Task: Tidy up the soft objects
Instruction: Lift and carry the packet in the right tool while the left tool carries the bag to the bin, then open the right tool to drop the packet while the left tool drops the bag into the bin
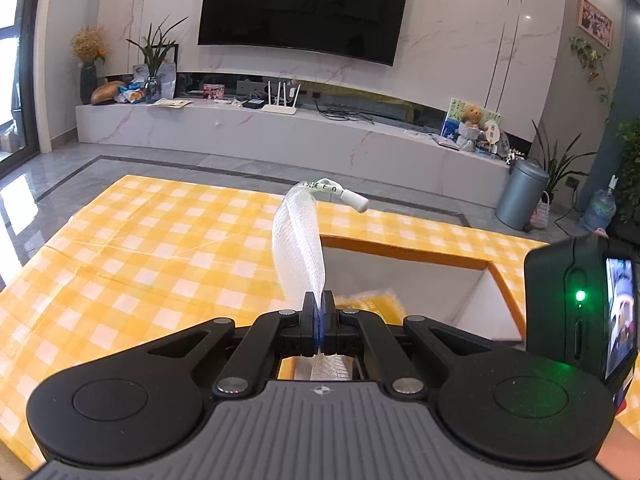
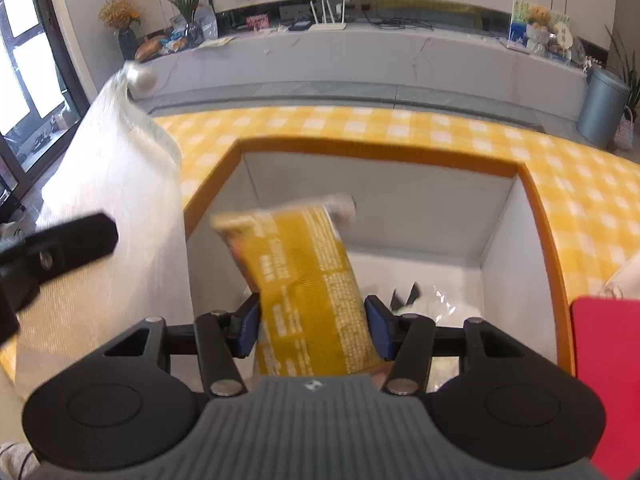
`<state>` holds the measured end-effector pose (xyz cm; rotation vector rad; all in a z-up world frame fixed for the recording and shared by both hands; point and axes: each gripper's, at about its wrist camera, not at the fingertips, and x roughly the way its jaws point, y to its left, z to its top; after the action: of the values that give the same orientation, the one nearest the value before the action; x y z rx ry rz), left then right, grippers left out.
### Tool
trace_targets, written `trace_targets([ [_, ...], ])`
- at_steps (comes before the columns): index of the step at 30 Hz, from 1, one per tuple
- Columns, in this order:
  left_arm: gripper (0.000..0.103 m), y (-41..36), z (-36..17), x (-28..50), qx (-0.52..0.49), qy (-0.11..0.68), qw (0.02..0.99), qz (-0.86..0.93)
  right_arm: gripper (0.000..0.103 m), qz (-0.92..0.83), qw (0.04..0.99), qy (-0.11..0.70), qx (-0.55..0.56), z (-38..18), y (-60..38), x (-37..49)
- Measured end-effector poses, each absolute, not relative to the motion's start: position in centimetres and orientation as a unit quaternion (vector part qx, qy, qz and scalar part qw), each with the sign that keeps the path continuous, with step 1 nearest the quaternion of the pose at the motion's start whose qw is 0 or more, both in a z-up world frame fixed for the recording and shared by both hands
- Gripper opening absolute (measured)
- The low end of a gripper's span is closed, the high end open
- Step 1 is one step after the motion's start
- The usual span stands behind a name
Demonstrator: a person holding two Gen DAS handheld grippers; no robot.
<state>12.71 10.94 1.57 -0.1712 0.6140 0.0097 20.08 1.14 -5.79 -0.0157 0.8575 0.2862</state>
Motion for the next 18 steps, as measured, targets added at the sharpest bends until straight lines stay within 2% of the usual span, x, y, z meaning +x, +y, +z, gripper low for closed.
trace_targets([
  [4, 0.001, 11.1, 1.4, 12.8, -0.089, 0.306, 0.948, 0.01, 0.058, 0.119, 0.903, 0.407, -0.063, -5.8, 2.3, 19.8],
  [6, 0.001, 11.2, 1.3, 12.9, -0.093, 0.306, 0.947, 0.011, 0.073, 0.127, 0.906, 0.399, -0.062, -5.4, 2.4, 19.4],
  [9, 0.001, 11.2, 1.3, 12.9, -0.096, 0.308, 0.946, 0.01, 0.081, 0.138, 0.909, 0.388, -0.06, -4.7, 2.0, 18.4],
  [15, 0.0, 10.2, 1.3, 14.1, -0.105, 0.316, 0.942, -0.043, 0.09, 0.141, 0.927, 0.338, -0.088, -1.8, -0.5, 14.1],
  [18, 0.0, 8.7, 0.5, 14.8, -0.094, 0.33, 0.938, -0.056, 0.09, 0.119, 0.938, 0.316, -0.079, -0.3, -2.8, 12.7],
])
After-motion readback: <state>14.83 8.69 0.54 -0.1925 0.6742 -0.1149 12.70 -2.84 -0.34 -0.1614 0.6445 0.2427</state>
